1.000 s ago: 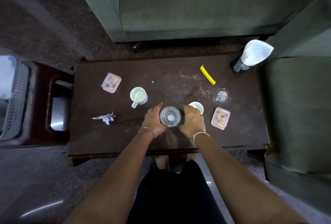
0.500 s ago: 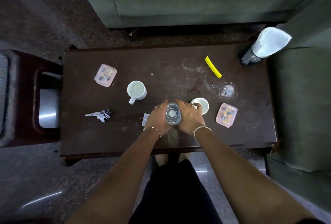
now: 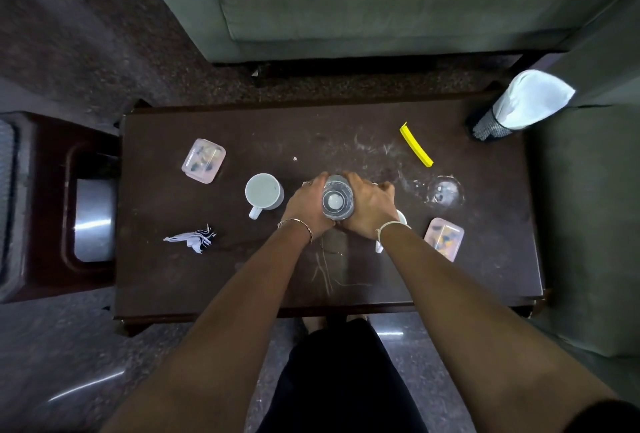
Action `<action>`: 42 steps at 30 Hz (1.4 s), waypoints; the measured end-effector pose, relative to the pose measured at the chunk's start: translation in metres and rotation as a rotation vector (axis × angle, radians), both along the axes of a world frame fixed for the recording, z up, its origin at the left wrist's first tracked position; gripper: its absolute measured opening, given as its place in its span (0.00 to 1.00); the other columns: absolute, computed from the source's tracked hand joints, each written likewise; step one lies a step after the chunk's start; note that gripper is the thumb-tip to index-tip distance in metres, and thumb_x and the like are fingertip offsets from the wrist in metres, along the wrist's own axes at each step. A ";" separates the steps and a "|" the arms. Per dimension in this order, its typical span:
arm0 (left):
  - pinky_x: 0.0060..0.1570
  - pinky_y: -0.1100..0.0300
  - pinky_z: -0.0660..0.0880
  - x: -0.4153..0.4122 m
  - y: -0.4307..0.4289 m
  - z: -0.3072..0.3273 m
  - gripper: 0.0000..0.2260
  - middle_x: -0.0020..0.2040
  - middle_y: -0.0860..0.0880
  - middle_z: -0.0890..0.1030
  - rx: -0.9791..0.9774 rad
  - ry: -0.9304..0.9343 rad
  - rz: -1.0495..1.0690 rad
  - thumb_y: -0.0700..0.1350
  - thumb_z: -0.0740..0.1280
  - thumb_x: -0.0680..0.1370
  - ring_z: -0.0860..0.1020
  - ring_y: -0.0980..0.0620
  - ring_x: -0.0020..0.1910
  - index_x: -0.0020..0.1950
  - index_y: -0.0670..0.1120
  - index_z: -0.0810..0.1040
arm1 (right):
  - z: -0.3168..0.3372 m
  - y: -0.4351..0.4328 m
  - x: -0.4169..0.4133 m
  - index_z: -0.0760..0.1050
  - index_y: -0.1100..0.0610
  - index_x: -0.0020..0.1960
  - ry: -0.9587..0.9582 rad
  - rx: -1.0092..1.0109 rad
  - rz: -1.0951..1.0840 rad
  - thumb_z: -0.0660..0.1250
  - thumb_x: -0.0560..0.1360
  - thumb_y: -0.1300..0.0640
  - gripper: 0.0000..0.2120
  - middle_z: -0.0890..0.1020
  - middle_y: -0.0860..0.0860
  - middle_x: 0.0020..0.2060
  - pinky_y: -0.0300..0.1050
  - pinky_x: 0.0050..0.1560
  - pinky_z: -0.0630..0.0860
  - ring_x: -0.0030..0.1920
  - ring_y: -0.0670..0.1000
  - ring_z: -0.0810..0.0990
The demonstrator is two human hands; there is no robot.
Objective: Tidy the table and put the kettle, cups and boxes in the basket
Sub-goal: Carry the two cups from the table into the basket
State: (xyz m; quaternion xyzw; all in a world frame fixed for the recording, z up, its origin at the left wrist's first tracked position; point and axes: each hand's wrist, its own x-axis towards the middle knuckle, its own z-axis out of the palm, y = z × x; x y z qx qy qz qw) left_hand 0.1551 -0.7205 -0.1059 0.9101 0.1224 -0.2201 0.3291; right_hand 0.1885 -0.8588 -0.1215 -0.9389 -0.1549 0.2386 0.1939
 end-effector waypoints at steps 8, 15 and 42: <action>0.59 0.52 0.74 0.002 -0.002 -0.003 0.30 0.61 0.46 0.79 -0.040 0.009 0.029 0.48 0.74 0.67 0.77 0.43 0.59 0.67 0.48 0.68 | -0.005 -0.001 0.005 0.64 0.47 0.65 0.020 0.025 0.003 0.74 0.61 0.43 0.37 0.83 0.47 0.52 0.54 0.59 0.61 0.56 0.54 0.80; 0.67 0.54 0.67 -0.004 -0.003 0.007 0.36 0.69 0.44 0.72 -0.052 0.015 0.046 0.43 0.72 0.70 0.70 0.44 0.68 0.75 0.44 0.60 | 0.006 0.004 0.005 0.61 0.47 0.69 0.114 0.002 0.019 0.76 0.60 0.42 0.42 0.75 0.48 0.64 0.59 0.65 0.59 0.64 0.53 0.74; 0.54 0.53 0.72 -0.035 0.107 -0.031 0.25 0.61 0.42 0.77 -0.030 0.137 0.448 0.46 0.68 0.71 0.76 0.41 0.59 0.66 0.50 0.67 | -0.011 0.159 -0.040 0.61 0.54 0.73 0.507 0.340 -0.545 0.61 0.74 0.63 0.28 0.71 0.55 0.69 0.54 0.69 0.68 0.68 0.58 0.70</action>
